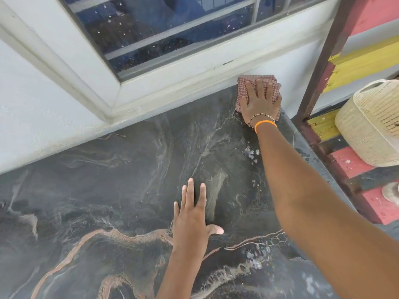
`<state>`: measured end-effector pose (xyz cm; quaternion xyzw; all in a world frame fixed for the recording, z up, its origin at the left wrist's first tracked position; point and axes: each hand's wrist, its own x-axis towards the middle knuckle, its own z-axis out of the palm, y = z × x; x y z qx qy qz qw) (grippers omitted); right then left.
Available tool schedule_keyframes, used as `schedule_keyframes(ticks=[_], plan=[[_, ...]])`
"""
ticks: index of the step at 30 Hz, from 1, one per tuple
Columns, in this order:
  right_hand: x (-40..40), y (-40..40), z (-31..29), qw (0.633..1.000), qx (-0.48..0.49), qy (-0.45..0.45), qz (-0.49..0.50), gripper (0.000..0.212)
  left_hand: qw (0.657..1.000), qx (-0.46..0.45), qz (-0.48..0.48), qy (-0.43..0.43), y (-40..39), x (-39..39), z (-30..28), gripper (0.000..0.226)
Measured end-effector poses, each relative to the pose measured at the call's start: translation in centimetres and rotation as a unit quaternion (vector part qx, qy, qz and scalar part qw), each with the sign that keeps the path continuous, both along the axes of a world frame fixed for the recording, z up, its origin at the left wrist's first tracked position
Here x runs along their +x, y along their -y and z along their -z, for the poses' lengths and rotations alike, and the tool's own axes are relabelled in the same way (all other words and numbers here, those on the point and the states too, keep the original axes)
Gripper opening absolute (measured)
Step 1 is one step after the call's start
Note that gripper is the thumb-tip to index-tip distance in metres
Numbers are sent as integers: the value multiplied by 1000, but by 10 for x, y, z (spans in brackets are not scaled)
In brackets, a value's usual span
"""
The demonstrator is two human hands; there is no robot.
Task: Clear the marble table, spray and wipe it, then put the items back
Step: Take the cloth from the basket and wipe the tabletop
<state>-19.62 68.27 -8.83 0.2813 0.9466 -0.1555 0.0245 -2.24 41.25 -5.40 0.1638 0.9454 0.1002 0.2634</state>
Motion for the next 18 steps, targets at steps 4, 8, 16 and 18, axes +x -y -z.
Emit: schedule_keyframes(ticks=[4,8,16,18], plan=[[31,-5,3,999,15,-2,42,55,1000,8,-3,-16,1,1,3,107],[64,24,9,999,38,13,3,56,1000,0,4,-31,0,1,4,106],[83,150,2,969,-25,3,-244,55,995,55,-50,-64,18,21,2,107],[90,170,2,948,-52,4,-315,56,995,55,-61,-63,25,32,2,110]])
